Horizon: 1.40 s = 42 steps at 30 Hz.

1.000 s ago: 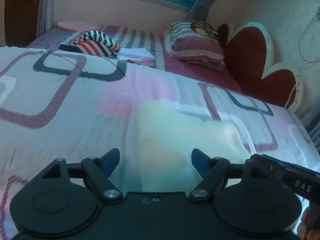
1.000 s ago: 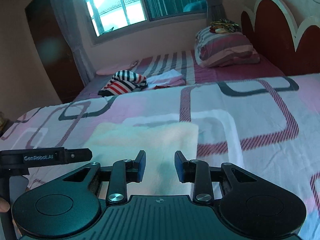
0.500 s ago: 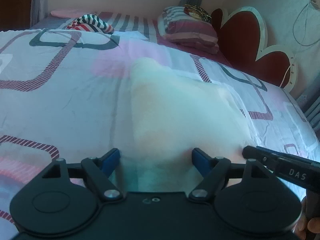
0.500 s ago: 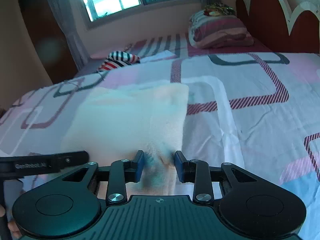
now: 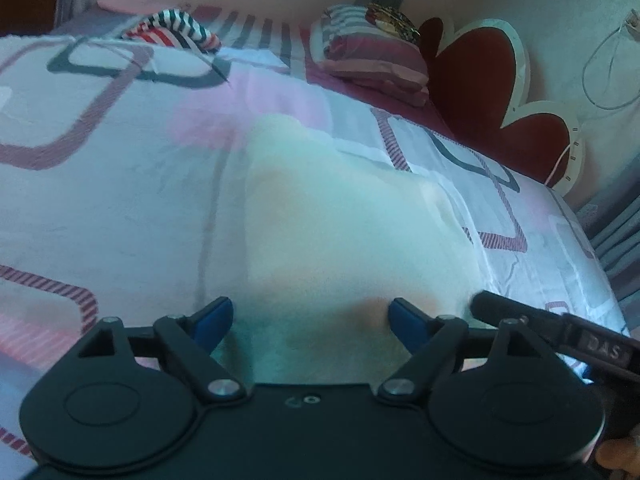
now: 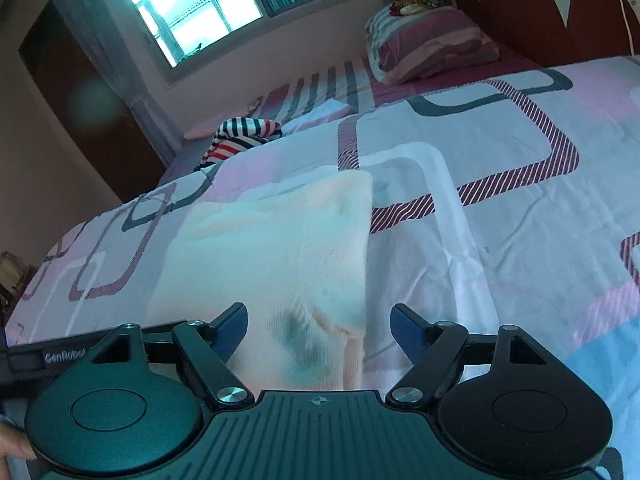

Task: Fold small clothes
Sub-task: 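Close the right tool on the sweater end while the left tool grips beside it, then lift the gripped sweater end with both tools and fold it over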

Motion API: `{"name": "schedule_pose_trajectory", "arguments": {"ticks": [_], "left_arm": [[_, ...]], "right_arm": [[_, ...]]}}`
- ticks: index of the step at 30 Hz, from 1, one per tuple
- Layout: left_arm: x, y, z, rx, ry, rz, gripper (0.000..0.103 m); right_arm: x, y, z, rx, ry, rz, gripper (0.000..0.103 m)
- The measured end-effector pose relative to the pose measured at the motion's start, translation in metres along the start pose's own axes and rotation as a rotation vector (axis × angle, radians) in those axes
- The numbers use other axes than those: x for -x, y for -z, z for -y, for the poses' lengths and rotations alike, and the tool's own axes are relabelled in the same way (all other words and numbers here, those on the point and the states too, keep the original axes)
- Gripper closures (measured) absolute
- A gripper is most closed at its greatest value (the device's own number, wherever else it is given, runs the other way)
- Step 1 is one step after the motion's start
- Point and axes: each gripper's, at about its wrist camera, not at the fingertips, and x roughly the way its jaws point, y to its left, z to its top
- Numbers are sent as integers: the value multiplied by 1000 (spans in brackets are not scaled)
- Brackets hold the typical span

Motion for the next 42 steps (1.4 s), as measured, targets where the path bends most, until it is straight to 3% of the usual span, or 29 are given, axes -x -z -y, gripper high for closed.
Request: {"name": "schedule_pose_trajectory", "arguments": {"ticks": [9, 13, 14, 15, 17, 22, 28, 33, 38, 42], "left_arm": [[-16, -2, -8, 26, 74, -24, 23], [-18, -4, -9, 25, 93, -24, 27], [-18, -4, -10, 28, 97, -23, 31], [-18, -4, -10, 33, 99, -22, 33], [-17, -4, -11, 41, 112, -22, 44], [-14, -4, -6, 42, 115, -15, 57], [3, -8, 3, 18, 109, 30, 65], [39, -12, -2, -7, 76, 86, 65], [89, -15, -32, -20, 37, 145, 65], [129, -16, -80, -12, 27, 177, 65]], "right_arm": [[-36, -8, 14, -109, -56, -62, 25], [-38, -7, 20, -139, -86, -44, 26], [-38, -8, 19, -138, -93, -44, 32], [-38, -7, 20, -138, -106, -50, 50], [-39, -7, 23, -167, -125, -53, 54], [-35, -8, 29, -202, -154, -73, 68], [-19, -13, 8, -156, -138, -24, 72], [-3, -16, -15, -143, -207, -9, 72], [3, -11, -69, -101, -276, 7, 72], [-2, 5, -129, -77, -303, 12, 72]]}}
